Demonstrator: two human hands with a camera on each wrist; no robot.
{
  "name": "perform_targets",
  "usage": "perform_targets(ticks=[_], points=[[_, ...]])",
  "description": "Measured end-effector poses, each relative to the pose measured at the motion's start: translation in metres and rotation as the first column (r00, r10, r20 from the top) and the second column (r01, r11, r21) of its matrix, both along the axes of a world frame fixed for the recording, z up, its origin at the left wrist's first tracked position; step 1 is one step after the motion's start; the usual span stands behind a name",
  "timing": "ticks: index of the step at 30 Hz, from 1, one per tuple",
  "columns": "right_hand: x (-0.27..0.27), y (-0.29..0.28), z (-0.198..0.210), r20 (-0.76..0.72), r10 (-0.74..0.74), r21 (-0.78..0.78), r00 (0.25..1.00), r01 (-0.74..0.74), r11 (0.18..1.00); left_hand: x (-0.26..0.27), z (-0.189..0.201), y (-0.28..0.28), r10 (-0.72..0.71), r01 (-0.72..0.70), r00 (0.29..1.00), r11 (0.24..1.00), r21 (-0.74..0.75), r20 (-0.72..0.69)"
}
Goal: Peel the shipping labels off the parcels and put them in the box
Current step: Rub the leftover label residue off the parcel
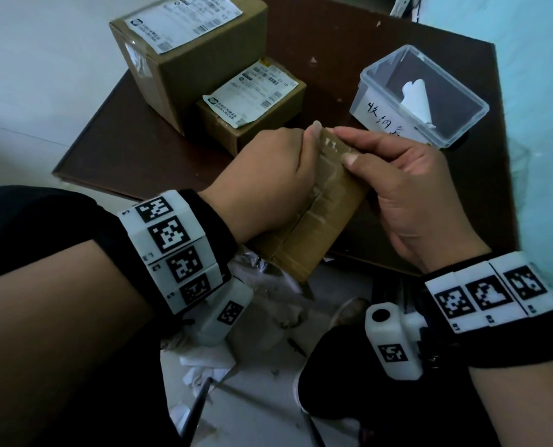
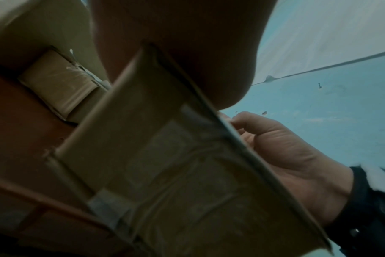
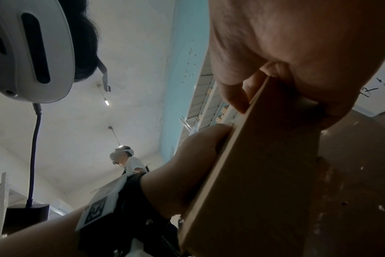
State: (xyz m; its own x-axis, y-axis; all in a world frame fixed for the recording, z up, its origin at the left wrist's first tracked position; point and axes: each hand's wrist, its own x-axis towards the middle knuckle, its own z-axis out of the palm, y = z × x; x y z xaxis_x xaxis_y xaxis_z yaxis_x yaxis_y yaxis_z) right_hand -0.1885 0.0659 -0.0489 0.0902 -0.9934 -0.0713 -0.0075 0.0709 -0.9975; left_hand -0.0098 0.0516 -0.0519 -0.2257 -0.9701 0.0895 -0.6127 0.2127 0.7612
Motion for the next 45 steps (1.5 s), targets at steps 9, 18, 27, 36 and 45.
perform_targets(ticks=[9, 18, 27, 36, 45], points=[[-0.002, 0.001, 0.004, -0.003, 0.018, -0.005, 1.0, -0.018, 1.0, -0.001, -0.001, 0.0, -0.005, 0.005, 1.0, 1.0, 0.014, -0.024], [-0.003, 0.0, -0.003, -0.182, 0.009, -0.123, 0.983, -0.032, 0.992, 0.001, 0.0, 0.001, -0.006, 0.007, 1.0, 0.999, 0.045, -0.023], [0.009, 0.01, -0.005, -0.304, -0.26, -0.311, 0.917, 0.163, 0.936, -0.009, -0.006, 0.008, -0.016, 0.016, 1.0, 1.0, -0.002, 0.002], [-0.007, -0.005, 0.007, -0.242, 0.056, -0.096, 0.969, -0.081, 0.992, -0.002, 0.0, -0.004, -0.007, 0.003, 0.999, 0.994, 0.11, 0.036], [0.002, -0.002, -0.004, -0.244, -0.154, -0.126, 0.958, 0.126, 0.984, -0.007, -0.004, -0.003, -0.001, 0.029, 0.975, 0.992, 0.121, -0.221]])
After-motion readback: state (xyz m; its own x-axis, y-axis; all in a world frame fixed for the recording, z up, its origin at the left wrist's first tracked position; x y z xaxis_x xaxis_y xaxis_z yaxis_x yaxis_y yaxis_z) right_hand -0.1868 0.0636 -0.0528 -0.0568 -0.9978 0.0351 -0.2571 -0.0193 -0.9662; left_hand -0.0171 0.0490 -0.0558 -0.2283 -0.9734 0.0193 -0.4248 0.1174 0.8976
